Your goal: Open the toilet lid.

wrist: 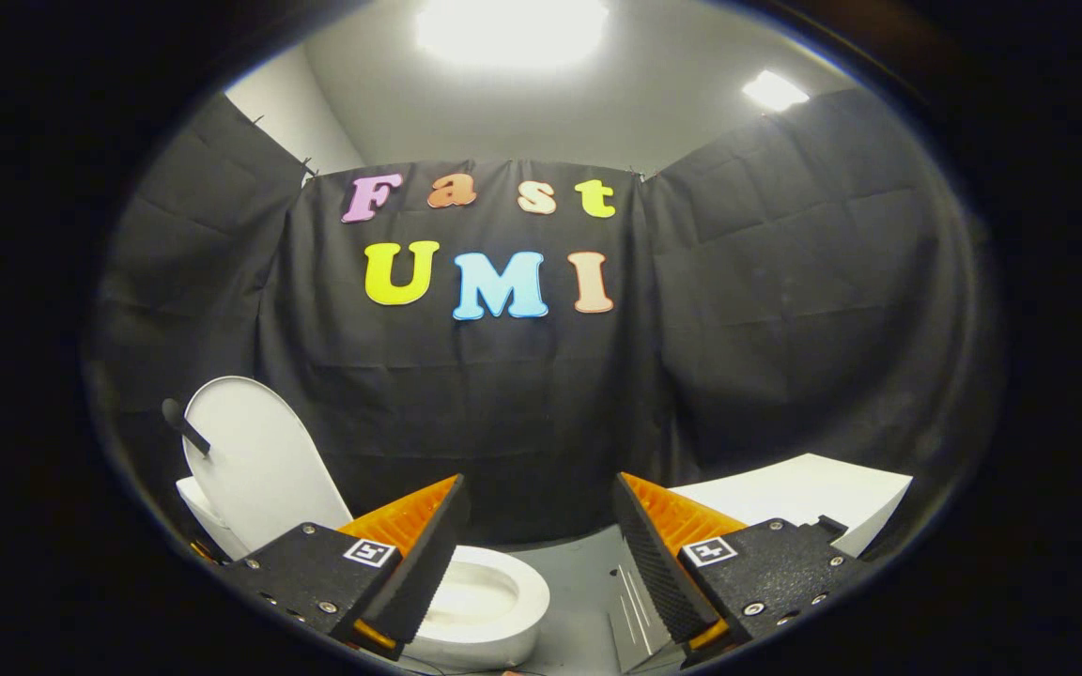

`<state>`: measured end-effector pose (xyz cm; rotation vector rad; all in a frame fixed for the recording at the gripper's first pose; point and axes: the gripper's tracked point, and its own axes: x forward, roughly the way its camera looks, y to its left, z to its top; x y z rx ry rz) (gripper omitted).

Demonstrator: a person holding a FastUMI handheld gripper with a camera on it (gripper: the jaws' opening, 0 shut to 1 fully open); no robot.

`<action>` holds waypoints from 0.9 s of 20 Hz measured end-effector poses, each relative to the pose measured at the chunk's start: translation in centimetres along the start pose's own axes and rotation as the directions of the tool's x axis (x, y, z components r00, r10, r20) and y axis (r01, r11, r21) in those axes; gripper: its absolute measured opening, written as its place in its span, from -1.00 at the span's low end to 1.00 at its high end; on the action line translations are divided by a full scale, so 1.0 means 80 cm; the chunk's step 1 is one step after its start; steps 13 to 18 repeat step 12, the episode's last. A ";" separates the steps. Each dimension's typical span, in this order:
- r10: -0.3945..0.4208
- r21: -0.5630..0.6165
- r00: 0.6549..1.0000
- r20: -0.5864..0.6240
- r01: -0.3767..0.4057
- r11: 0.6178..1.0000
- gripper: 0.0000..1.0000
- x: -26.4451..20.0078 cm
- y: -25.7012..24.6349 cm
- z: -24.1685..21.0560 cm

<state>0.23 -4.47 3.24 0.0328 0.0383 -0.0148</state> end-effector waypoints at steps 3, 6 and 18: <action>-0.033 -0.016 0.999 0.033 0.033 0.999 0.89 -0.016 -0.006 -0.011; -0.048 0.016 0.997 0.064 0.047 0.999 0.90 -0.026 0.000 -0.024; -0.112 0.042 0.993 0.048 0.110 0.993 0.89 -0.023 -0.027 -0.040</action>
